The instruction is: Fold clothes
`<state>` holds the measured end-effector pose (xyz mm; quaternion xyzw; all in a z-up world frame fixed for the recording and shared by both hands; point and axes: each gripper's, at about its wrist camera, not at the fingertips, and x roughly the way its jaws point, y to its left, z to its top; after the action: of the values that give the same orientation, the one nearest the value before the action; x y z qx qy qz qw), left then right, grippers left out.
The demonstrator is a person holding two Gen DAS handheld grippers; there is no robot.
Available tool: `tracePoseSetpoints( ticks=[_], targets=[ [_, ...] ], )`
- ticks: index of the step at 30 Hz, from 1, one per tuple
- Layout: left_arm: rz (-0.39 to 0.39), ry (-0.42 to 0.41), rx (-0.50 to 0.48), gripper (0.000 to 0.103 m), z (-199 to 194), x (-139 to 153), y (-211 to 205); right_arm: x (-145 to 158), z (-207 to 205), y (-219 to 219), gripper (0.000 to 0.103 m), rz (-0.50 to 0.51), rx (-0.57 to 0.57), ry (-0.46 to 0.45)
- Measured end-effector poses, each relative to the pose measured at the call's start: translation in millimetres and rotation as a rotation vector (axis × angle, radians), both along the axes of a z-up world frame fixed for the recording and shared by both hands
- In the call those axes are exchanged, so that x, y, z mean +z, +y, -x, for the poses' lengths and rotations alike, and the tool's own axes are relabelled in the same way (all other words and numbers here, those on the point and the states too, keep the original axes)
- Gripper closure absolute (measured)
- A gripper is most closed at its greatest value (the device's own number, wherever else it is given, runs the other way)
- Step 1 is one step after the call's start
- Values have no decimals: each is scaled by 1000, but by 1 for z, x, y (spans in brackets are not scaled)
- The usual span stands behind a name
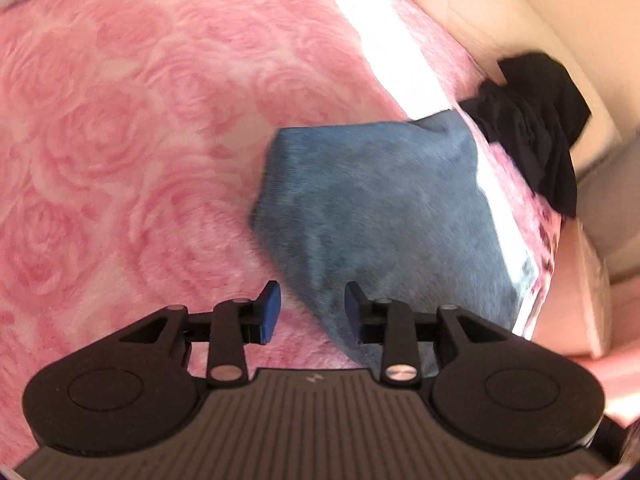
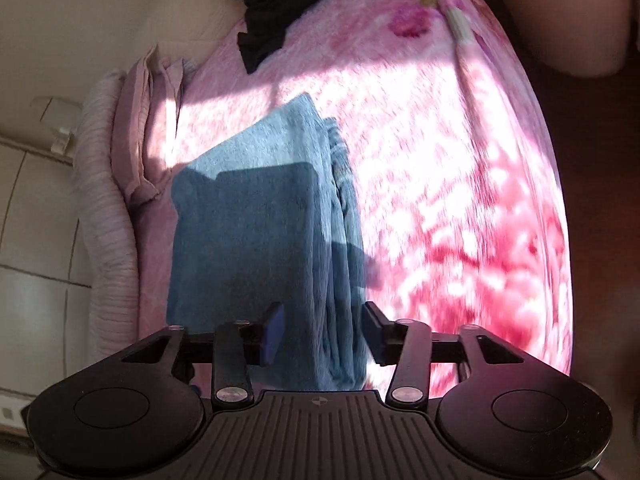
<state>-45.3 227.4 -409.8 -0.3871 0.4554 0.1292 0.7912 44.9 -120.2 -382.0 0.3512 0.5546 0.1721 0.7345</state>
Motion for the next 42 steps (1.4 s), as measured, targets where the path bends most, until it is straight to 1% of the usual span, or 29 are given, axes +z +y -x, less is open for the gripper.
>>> tracePoseSetpoints(
  ticks=[1, 3, 6, 7, 8, 9, 10, 11, 13, 15, 16, 18, 22, 23, 24, 26, 27, 28, 31, 33, 38, 42],
  targets=[
    [27, -5, 19, 71, 2, -4, 4, -5, 8, 0, 28, -11, -18, 34],
    [81, -15, 57, 64, 5, -12, 12, -15, 18, 6, 28, -28, -31, 75],
    [162, -30, 113, 64, 10, -23, 24, -30, 23, 20, 29, -55, -39, 76],
    [188, -33, 135, 64, 9, -30, 26, -34, 22, 24, 34, -52, -49, 74],
    [208, -35, 158, 67, 8, -37, 28, -37, 19, 27, 49, -39, -66, 69],
    [222, -54, 167, 68, 8, -41, 28, -38, 16, 28, 63, -27, -72, 72],
    [235, -75, 174, 70, 7, -46, 29, -38, 11, 29, 67, -15, -68, 83],
    [241, -95, 166, 81, 6, -48, 27, -35, 8, 29, 69, -6, -56, 78],
    [217, -111, 142, 82, 6, -43, 20, -22, 3, 25, 78, 11, -20, 41],
    [202, -122, 117, 84, 8, -38, 11, -7, -2, 20, 81, 35, 21, -9],
    [221, -120, 108, 84, 11, -37, 3, 3, -7, 15, 82, 59, 46, -51],
    [264, -116, 89, 84, 18, -34, -13, 12, -25, -1, 83, 116, 98, -98],
    [306, -46, 13, 86, 22, -45, -80, 22, -67, -36, 83, 236, 200, -168],
    [311, -19, -10, 89, 22, -47, -96, 19, -77, -42, 82, 247, 245, -153],
    [309, 5, -25, 90, 22, -45, -107, 15, -84, -44, 81, 241, 292, -119],
    [293, 0, -46, 90, 24, -29, -113, 12, -93, -47, 78, 228, 364, -68],
    [260, -19, -66, 90, 24, -15, -109, 16, -96, -47, 77, 237, 391, -72],
    [224, -39, -87, 90, 24, 0, -105, 24, -99, -46, 75, 258, 412, -101],
    [5, -94, -134, 90, 9, 43, -79, 44, -116, -47, 69, 302, 444, -200],
    [7, -96, -158, 90, -14, 40, -66, 48, -137, -42, 69, 291, 440, -241],
    [33, -96, -215, 90, -72, 26, -32, 44, -191, -10, 69, 207, 438, -288],
    [54, -96, -260, 90, -120, 14, -6, 35, -211, 12, 69, 196, 459, -312]
  ],
)
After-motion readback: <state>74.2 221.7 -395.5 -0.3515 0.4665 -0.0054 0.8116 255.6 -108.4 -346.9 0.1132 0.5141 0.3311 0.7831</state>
